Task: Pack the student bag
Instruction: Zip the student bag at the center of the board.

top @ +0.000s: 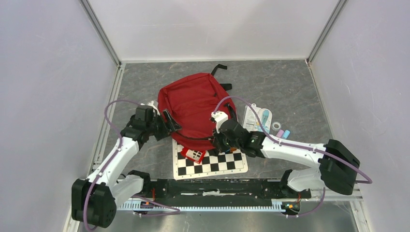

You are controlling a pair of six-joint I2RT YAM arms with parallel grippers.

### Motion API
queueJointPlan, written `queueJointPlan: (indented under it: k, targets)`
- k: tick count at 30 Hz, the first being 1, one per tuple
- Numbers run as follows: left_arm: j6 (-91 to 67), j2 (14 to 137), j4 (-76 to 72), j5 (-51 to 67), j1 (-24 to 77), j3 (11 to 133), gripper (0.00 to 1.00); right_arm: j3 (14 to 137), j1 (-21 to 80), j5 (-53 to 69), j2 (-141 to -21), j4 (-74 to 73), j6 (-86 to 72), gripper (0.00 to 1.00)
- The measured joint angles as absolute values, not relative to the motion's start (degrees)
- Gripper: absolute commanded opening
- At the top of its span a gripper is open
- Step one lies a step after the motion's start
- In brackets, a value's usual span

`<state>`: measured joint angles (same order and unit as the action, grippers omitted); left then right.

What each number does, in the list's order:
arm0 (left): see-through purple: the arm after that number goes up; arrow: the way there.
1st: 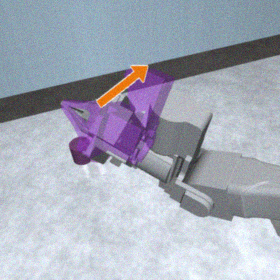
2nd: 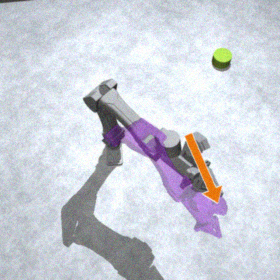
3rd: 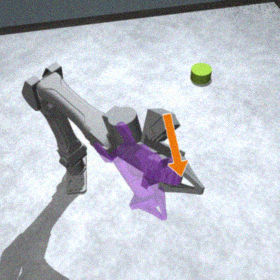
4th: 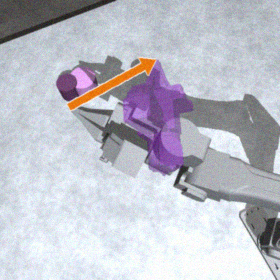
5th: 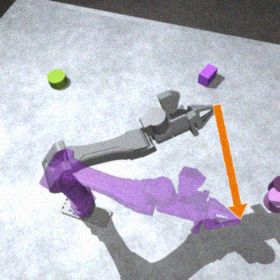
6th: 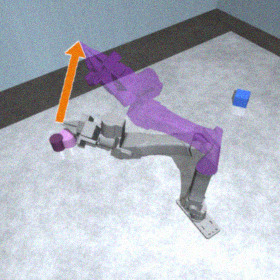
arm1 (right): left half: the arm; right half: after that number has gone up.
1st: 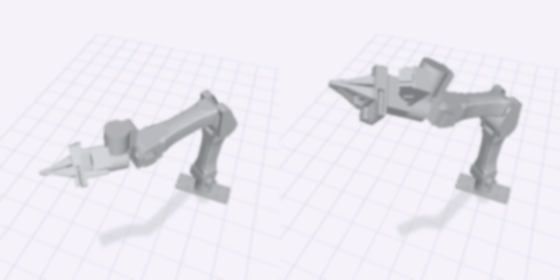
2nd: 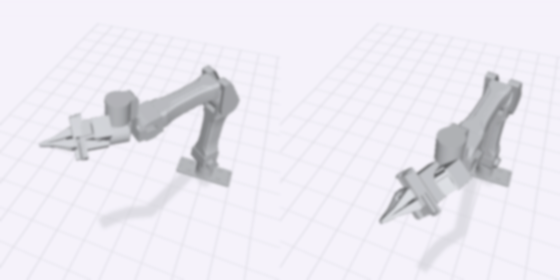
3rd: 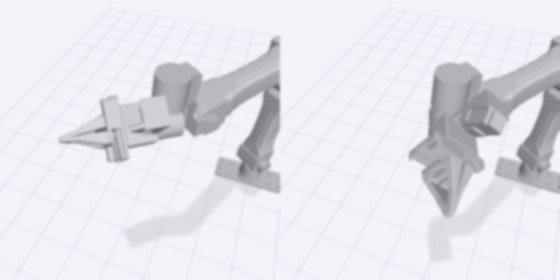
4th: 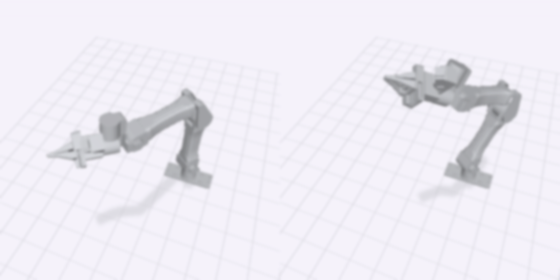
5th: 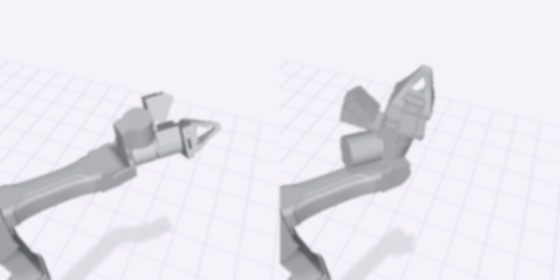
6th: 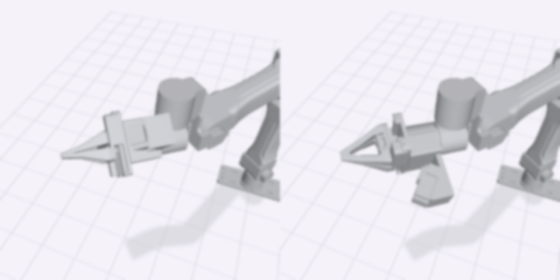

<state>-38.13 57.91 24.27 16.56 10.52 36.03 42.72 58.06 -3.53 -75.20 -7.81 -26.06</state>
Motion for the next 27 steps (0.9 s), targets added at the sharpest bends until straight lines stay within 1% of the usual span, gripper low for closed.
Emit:
queueJointPlan:
  k: [5, 10, 13, 15, 17, 18, 19, 21, 24, 27]
  targets:
    - [-43.97, 54.28, 23.62, 16.1, 16.93, 31.38, 0.79, 44.21, 60.07, -3.73, -76.86, -7.33, -26.09, 0.0]
    - [-48.47, 52.88, 22.15, 15.09, 18.74, 29.36, 0.8, 44.8, 61.12, -3.99, -77.76, -6.7, -26.11, 0.0]
    - [-50.0, 53.25, 20.53, 14.83, 19.14, 29.36, 0.76, 44.8, 61.41, -4.21, -77.8, -6.61, -26.11, 0.0]
    - [-51.05, 54.39, 18.74, 14.81, 19.66, 29.36, 0.65, 44.8, 61.41, -4.51, -77.8, -6.55, -26.11, 0.0]
    - [-51.79, 55.92, 17.28, 14.68, 20.4, 29.36, 0.48, 44.8, 61.41, -4.82, -77.8, -6.55, -26.09, 0.0]
    - [-52.21, 56.71, 16.71, 14.61, 20.8, 29.36, 0.41, 44.8, 61.41, -5.06, -77.8, -6.55, -26.11, 0.0]
    - [-52.49, 57.34, 16.23, 14.57, 21.1, 29.39, 0.33, 44.82, 61.41, -5.23, -77.8, -6.55, -26.11, 0.0]
    - [-52.8, 57.87, 16.01, 14.04, 21.43, 29.39, 0.2, 44.86, 61.41, -5.91, -77.8, -6.63, -26.09, 0.0]
    - [-52.64, 57.82, 16.67, 12.95, 21.52, 29.91, 0.08, 44.91, 61.41, -7.84, -77.62, -7.22, -26.09, 0.0]
    - [-51.94, 57.89, 18.63, 11.94, 21.45, 31.97, 0.02, 45.04, 61.34, -9.72, -76.99, -8.69, -26.06, 0.0]
